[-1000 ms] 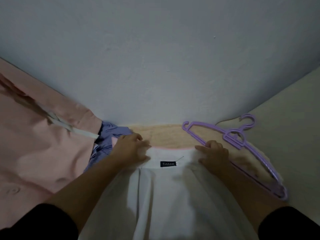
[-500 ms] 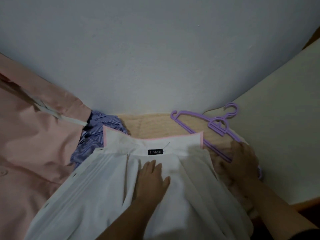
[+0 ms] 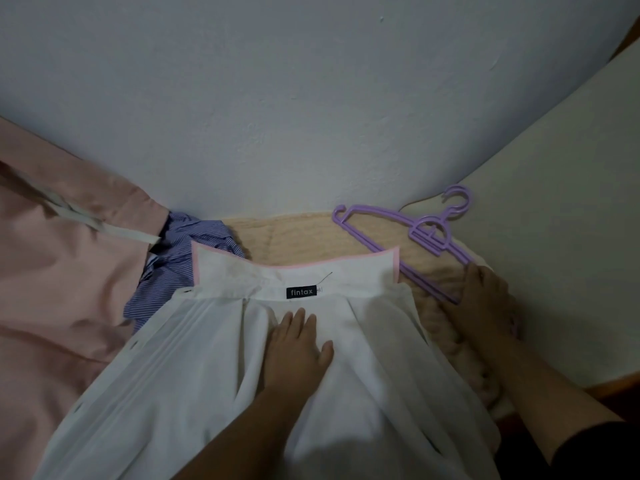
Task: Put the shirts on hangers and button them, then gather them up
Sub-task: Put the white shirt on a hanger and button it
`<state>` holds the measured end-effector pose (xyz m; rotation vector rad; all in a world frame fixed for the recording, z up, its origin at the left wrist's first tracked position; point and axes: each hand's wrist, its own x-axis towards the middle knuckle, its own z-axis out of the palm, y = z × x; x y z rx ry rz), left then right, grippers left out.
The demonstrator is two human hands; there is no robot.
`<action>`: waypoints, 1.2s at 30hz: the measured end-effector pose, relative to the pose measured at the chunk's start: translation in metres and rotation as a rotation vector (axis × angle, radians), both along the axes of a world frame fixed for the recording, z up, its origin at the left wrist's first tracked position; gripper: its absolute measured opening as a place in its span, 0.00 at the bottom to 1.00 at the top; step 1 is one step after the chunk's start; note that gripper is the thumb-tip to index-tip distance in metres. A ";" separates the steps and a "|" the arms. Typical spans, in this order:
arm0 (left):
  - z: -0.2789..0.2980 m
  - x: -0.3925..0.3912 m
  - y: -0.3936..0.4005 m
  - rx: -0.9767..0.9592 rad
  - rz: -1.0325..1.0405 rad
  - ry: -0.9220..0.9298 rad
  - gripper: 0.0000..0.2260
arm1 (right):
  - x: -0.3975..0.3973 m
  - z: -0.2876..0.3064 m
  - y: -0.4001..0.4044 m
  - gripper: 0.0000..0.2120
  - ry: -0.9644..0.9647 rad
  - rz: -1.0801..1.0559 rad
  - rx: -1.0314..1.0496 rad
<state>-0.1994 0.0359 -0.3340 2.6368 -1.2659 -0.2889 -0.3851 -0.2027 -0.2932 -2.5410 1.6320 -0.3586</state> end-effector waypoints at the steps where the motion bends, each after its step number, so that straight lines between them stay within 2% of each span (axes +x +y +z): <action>1: 0.000 0.000 0.000 0.000 -0.001 -0.003 0.29 | 0.001 -0.001 0.000 0.43 -0.002 -0.003 -0.009; 8: 0.005 -0.001 0.000 0.018 -0.005 0.013 0.29 | 0.002 0.004 0.004 0.52 -0.023 -0.079 0.038; 14: 0.014 0.002 0.000 0.056 -0.044 0.031 0.29 | 0.004 0.020 0.009 0.50 -0.093 -0.061 0.098; 17: 0.020 0.007 0.003 0.041 -0.084 0.052 0.29 | 0.007 0.029 0.016 0.46 -0.129 -0.025 0.048; 21: 0.032 0.014 0.014 -0.113 -0.143 0.033 0.24 | 0.010 0.032 0.021 0.46 -0.217 0.031 0.004; 24: 0.051 0.021 0.030 -0.221 -0.163 -0.073 0.20 | 0.017 0.042 0.029 0.50 -0.249 0.127 -0.015; 26: 0.058 0.031 0.044 -0.285 -0.123 -0.098 0.20 | 0.025 0.056 0.041 0.51 -0.218 0.160 0.083; 28: 0.064 0.040 0.058 -0.287 -0.027 0.000 0.22 | 0.030 0.060 0.056 0.53 -0.168 0.244 0.160; 32: 0.065 0.065 0.086 -0.274 0.117 -0.048 0.18 | 0.033 0.047 0.083 0.57 -0.055 0.419 0.180; 36: 0.071 0.080 0.102 -0.266 0.197 -0.050 0.15 | 0.028 0.034 0.097 0.60 0.167 0.521 0.185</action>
